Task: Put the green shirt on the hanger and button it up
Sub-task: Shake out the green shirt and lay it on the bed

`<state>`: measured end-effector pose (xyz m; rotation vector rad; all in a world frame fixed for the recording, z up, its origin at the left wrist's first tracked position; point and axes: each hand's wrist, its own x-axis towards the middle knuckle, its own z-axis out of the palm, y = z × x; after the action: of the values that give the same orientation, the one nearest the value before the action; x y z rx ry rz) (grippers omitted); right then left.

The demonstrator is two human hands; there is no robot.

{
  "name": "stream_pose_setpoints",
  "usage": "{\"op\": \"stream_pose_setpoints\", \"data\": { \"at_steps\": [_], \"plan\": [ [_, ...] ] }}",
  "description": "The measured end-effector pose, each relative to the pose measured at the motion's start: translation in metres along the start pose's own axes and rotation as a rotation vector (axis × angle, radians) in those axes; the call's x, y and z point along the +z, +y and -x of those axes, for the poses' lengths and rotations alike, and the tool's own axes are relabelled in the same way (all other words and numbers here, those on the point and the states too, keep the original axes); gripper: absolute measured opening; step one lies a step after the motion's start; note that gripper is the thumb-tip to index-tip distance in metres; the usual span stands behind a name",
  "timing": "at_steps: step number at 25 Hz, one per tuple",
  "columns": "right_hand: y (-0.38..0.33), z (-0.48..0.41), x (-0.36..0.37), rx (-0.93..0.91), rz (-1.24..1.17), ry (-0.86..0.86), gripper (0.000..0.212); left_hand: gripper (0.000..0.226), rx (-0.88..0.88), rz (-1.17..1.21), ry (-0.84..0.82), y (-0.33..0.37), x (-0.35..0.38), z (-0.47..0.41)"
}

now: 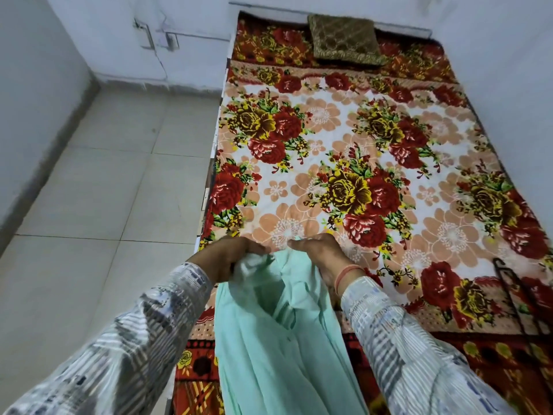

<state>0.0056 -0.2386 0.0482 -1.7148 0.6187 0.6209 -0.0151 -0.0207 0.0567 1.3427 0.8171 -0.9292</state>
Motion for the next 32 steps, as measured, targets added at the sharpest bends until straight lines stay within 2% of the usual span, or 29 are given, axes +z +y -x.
{"op": "stream_pose_setpoints", "data": {
  "at_steps": [1, 3, 4, 5, 6, 9, 10, 11, 13, 15, 17, 19, 21, 23, 24, 25, 26, 28, 29, 30, 32],
  "plan": [
    [-0.005, 0.015, -0.011, 0.011, 0.018, -0.037, 0.079, 0.036, -0.003, -0.239, 0.018, 0.000, 0.006, 0.015],
    [-0.012, 0.045, -0.029, 0.014, 0.045, -0.080, 0.052, 0.033, 0.081, -0.683, 0.110, -0.001, 0.024, 0.049],
    [-0.013, 0.061, -0.038, 0.001, 0.053, -0.080, 0.040, 0.030, 0.153, -0.769, 0.158, -0.001, 0.036, 0.067],
    [-0.015, 0.084, -0.049, -0.016, 0.059, -0.067, 0.033, 0.032, 0.252, -0.741, 0.194, -0.004, 0.046, 0.086],
    [-0.017, 0.102, -0.060, -0.037, 0.061, -0.050, 0.033, 0.035, 0.326, -0.582, 0.215, -0.005, 0.054, 0.106],
    [-0.032, 0.164, -0.090, -0.048, 0.077, -0.093, 0.063, 0.030, 0.518, -0.132, 0.245, -0.006, 0.077, 0.176],
    [-0.037, 0.190, -0.102, -0.068, 0.137, -0.131, 0.062, 0.021, 0.572, -0.059, 0.263, -0.009, 0.085, 0.204],
    [-0.039, 0.216, -0.115, -0.097, 0.233, -0.143, 0.059, 0.012, 0.641, -0.021, 0.312, -0.011, 0.095, 0.232],
    [-0.049, 0.272, -0.144, -0.223, 0.345, -0.084, 0.049, 0.013, 0.830, -0.021, 0.492, -0.018, 0.115, 0.287],
    [-0.066, 0.327, -0.172, -0.425, 0.266, -0.004, 0.053, 0.009, 1.026, 0.027, 0.621, -0.021, 0.134, 0.345],
    [-0.096, 0.389, -0.204, -0.639, 0.163, 0.054, 0.041, 0.010, 1.170, 0.141, 0.572, -0.020, 0.154, 0.419],
    [-0.133, 0.445, -0.232, -0.828, 0.004, 0.089, 0.018, 0.034, 1.264, 0.176, 0.448, -0.013, 0.170, 0.496],
    [-0.168, 0.500, -0.257, -0.943, -0.238, 0.137, 0.011, 0.048, 1.284, 0.175, 0.177, -0.012, 0.185, 0.573],
    [-0.191, 0.557, -0.277, -1.008, -0.425, 0.103, 0.007, 0.055, 1.302, 0.200, -0.090, -0.022, 0.194, 0.641],
    [-0.198, 0.582, -0.283, -1.048, -0.443, 0.084, 0.008, 0.049, 1.330, 0.112, -0.075, -0.024, 0.195, 0.665],
    [-0.202, 0.604, -0.287, -1.098, -0.415, 0.082, 0.010, 0.038, 1.362, -0.075, 0.051, -0.024, 0.197, 0.683],
    [-0.207, 0.617, -0.292, -1.155, -0.341, 0.123, 0.013, 0.033, 1.400, -0.356, 0.291, -0.023, 0.197, 0.697],
    [-0.213, 0.639, -0.302, -1.279, -0.100, 0.249, 0.015, 0.043, 1.407, -0.946, 0.759, -0.016, 0.196, 0.714],
    [-0.217, 0.644, -0.308, -1.305, 0.023, 0.281, 0.014, 0.048, 1.412, -1.123, 0.908, -0.014, 0.197, 0.723],
    [-0.221, 0.651, -0.314, -1.316, 0.133, 0.279, 0.016, 0.049, 1.437, -1.170, 0.991, -0.015, 0.198, 0.734],
    [-0.222, 0.661, -0.325, -1.279, 0.250, 0.186, 0.018, 0.035, 1.513, -1.131, 1.139, -0.016, 0.197, 0.750]
  ]
}}
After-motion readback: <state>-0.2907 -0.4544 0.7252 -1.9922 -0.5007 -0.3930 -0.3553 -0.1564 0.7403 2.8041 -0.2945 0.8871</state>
